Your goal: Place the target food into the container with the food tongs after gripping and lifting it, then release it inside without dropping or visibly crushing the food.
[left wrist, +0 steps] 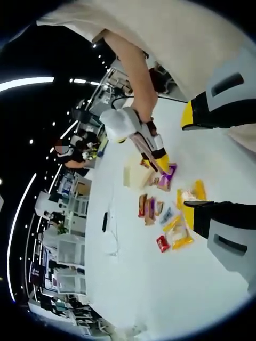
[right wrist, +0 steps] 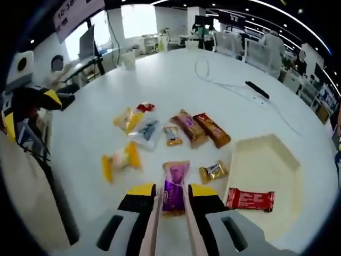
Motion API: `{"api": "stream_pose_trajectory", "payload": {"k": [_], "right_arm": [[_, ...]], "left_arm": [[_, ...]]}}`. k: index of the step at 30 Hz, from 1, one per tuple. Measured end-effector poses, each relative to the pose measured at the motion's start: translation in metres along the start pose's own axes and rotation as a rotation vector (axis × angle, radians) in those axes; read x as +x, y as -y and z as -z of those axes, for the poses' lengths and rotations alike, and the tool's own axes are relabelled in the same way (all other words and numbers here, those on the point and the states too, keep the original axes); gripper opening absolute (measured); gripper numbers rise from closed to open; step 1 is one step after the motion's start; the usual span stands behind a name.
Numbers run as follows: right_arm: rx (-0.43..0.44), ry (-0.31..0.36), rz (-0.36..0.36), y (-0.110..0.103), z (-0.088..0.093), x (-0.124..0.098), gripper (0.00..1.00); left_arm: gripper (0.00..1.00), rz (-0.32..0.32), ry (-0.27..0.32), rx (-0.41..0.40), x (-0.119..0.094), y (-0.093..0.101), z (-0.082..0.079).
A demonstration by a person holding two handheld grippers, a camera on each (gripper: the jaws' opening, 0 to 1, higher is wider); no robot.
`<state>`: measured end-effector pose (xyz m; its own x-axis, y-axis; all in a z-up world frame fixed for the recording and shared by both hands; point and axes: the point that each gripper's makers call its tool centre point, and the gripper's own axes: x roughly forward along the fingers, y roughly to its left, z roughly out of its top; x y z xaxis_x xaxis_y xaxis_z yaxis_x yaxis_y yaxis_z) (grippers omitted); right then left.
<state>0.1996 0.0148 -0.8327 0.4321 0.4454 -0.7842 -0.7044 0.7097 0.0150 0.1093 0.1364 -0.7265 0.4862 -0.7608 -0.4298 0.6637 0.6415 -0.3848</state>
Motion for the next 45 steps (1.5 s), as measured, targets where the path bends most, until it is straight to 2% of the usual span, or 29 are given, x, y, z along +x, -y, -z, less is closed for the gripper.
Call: {"api": "stream_pose_trajectory", "payload": {"k": [6, 22, 36, 43, 44, 45], "right_arm": [[-0.022, -0.009, 0.001, 0.001, 0.001, 0.001, 0.23], [-0.002, -0.018, -0.013, 0.004, 0.004, 0.008, 0.24], [-0.059, -0.035, -0.014, 0.003, 0.004, 0.014, 0.24], [-0.042, -0.031, -0.009, 0.007, 0.004, 0.013, 0.21], [0.012, -0.042, 0.007, 0.009, 0.004, 0.011, 0.2], [0.033, -0.017, 0.014, 0.01, -0.001, 0.011, 0.2]], "left_arm": [[0.53, 0.002, -0.003, -0.005, 0.002, -0.002, -0.001], [0.53, 0.002, -0.022, -0.026, 0.007, -0.006, 0.002], [0.53, 0.018, -0.037, -0.031, 0.014, -0.007, 0.003], [0.53, 0.02, -0.035, -0.03, 0.015, -0.006, 0.002], [0.53, 0.019, -0.034, -0.03, 0.015, -0.006, 0.001], [0.53, 0.018, -0.032, -0.029, 0.014, -0.006, 0.001]]}}
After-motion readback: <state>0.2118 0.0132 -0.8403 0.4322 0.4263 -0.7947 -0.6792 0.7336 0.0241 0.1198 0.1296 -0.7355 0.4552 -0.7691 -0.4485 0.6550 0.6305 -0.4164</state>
